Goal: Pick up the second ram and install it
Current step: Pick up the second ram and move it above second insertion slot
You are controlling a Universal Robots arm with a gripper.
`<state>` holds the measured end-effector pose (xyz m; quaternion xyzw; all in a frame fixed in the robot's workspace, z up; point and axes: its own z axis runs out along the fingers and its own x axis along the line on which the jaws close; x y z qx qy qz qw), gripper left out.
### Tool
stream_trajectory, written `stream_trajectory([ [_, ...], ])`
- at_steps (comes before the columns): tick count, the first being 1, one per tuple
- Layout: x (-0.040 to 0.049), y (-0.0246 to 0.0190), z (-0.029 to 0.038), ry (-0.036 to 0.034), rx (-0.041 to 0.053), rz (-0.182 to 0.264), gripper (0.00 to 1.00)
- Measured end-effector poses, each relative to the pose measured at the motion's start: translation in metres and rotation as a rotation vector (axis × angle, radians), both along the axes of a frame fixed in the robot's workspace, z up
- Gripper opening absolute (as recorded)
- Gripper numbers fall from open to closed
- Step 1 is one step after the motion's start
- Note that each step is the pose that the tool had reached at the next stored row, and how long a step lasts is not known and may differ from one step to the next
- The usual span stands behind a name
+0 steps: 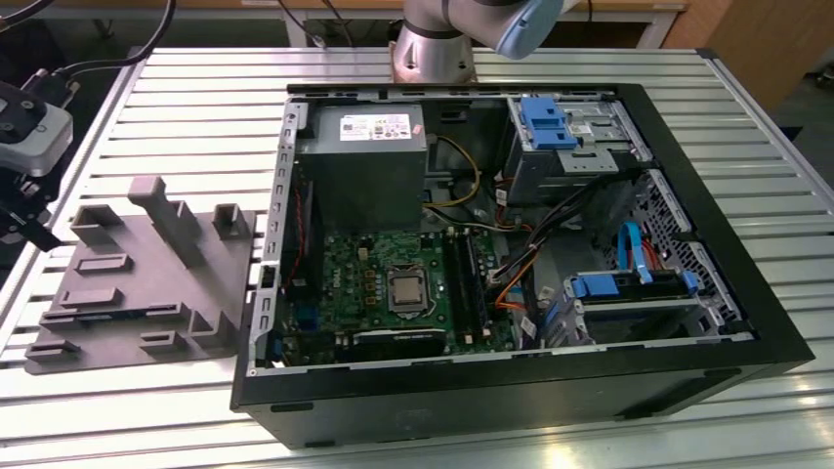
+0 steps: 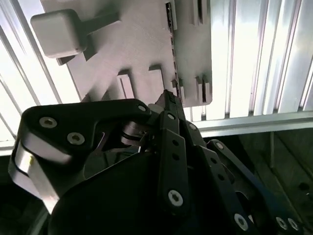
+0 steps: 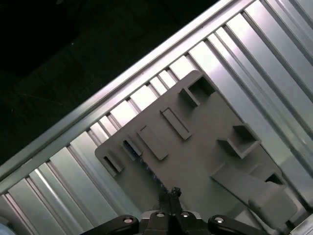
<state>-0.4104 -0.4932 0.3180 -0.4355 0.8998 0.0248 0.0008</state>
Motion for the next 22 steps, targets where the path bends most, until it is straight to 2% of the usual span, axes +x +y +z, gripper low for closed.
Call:
stream_trajectory([
  [22, 0.0, 0.0, -0.0019, 0.0, 0.0, 0.394, 0.11],
])
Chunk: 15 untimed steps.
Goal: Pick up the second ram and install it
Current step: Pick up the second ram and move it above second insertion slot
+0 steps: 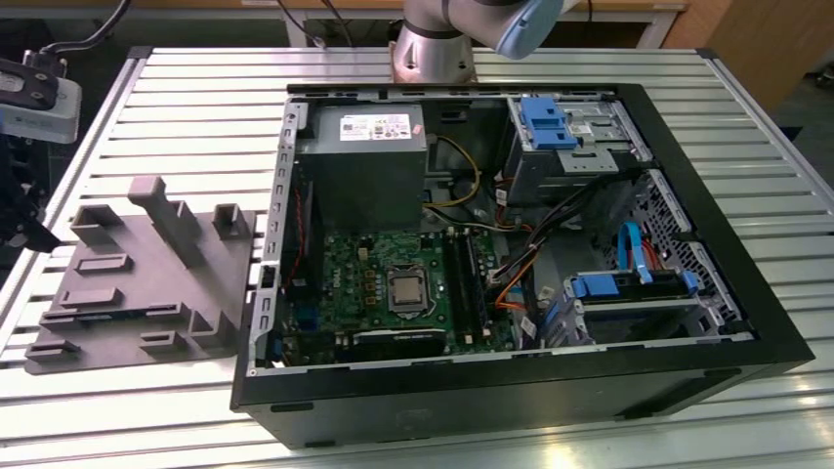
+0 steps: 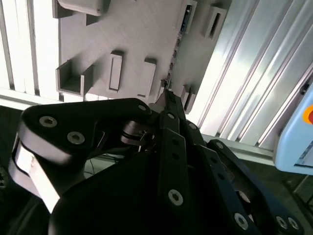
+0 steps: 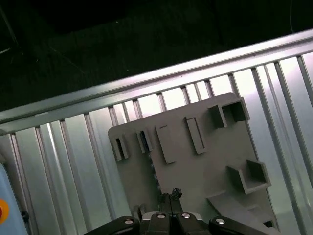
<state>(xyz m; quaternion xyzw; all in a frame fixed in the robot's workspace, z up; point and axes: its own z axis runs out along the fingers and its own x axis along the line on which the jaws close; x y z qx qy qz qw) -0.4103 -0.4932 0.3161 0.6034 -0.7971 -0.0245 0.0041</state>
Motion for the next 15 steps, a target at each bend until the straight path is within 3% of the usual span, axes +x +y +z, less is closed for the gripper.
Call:
stream_trajectory([
  [10, 0.0, 0.0, -0.0004, 0.0001, -0.0001, 0.166, 0.11],
  [15, 0.0, 0.0, -0.0005, 0.0001, 0.0, 0.177, 0.11],
])
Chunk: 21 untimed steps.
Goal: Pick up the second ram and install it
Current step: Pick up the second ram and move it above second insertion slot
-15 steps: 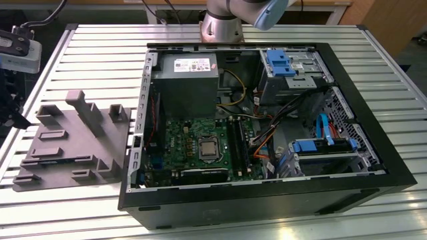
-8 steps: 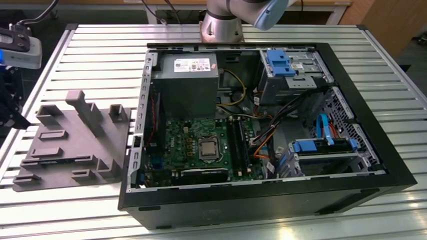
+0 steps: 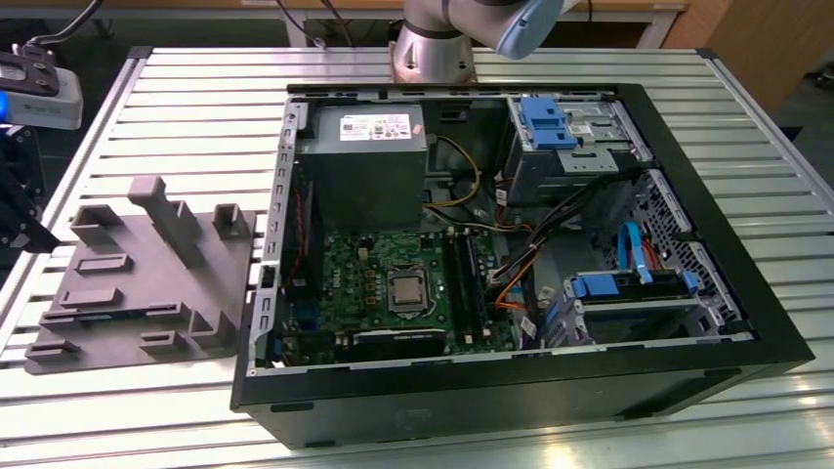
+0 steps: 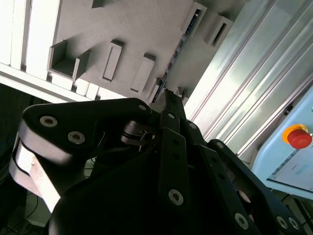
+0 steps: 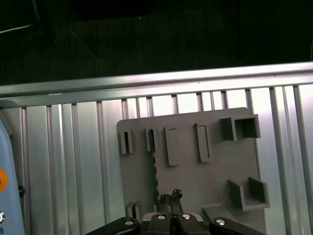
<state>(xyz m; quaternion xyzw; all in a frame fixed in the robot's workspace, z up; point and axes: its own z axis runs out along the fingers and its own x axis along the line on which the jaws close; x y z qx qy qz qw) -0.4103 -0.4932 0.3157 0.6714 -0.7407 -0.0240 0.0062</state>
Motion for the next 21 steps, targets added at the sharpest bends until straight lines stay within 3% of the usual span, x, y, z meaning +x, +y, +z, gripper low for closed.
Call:
stream_trajectory([
  [10, 0.0, -0.0001, -0.0021, 0.0, 0.009, 0.0, 0.11],
  [21, 0.0, -0.0006, -0.0086, 0.0, 0.011, 0.0, 0.11],
])
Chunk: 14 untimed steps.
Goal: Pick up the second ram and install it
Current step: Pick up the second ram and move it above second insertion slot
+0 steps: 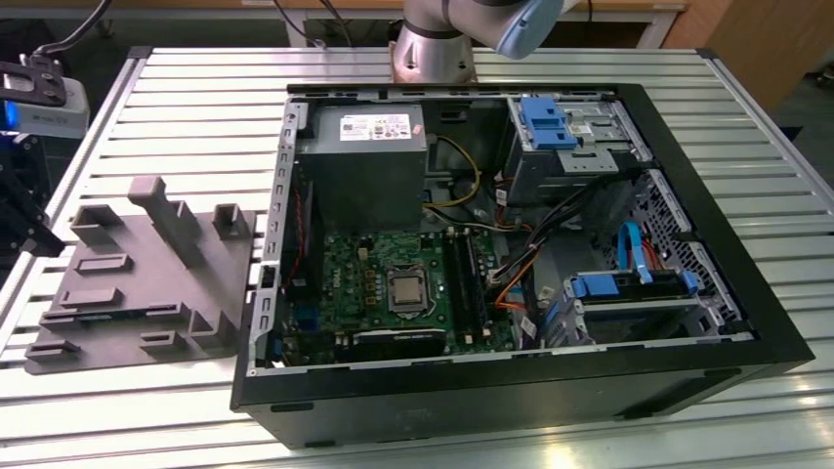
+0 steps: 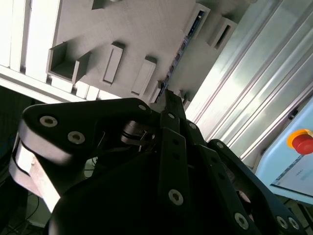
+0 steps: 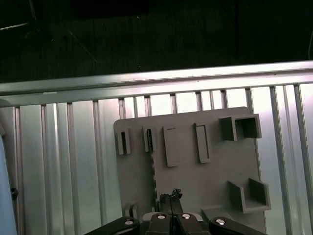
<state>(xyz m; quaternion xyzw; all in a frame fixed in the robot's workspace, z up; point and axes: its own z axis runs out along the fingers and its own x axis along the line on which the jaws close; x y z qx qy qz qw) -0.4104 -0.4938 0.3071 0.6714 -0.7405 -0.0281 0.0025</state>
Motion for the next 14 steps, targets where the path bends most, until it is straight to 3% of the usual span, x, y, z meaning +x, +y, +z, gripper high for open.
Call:
stream_trajectory([
  [14, 0.0, -0.0002, -0.0048, 0.0, 0.0, 0.0, 0.11],
])
